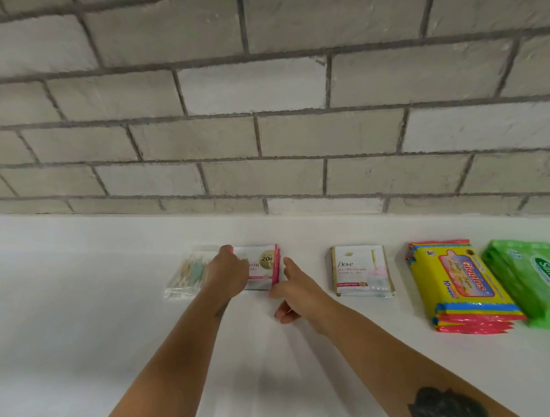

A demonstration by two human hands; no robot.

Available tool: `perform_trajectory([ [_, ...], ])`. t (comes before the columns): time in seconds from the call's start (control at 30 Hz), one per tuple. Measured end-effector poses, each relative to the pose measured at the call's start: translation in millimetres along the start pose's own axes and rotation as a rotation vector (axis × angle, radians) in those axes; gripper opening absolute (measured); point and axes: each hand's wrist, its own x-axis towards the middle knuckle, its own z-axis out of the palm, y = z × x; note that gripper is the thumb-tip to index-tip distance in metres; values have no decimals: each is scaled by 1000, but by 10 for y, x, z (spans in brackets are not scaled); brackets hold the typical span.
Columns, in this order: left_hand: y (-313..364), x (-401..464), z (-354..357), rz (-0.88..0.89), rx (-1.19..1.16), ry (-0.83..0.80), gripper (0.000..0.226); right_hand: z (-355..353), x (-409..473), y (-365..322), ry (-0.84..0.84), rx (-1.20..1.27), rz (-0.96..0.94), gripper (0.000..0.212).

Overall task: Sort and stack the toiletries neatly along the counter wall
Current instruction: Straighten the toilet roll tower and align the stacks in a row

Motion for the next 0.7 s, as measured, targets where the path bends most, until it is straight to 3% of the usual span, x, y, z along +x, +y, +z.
perform_trajectory([
  [0.53, 6, 55, 96, -37, -59, 3, 29, 89, 147, 152, -37, 178, -12, 41],
  [0.7, -78, 20, 133, -34, -97, -9, 14, 58, 39, 228, -39, 198, -5, 42],
])
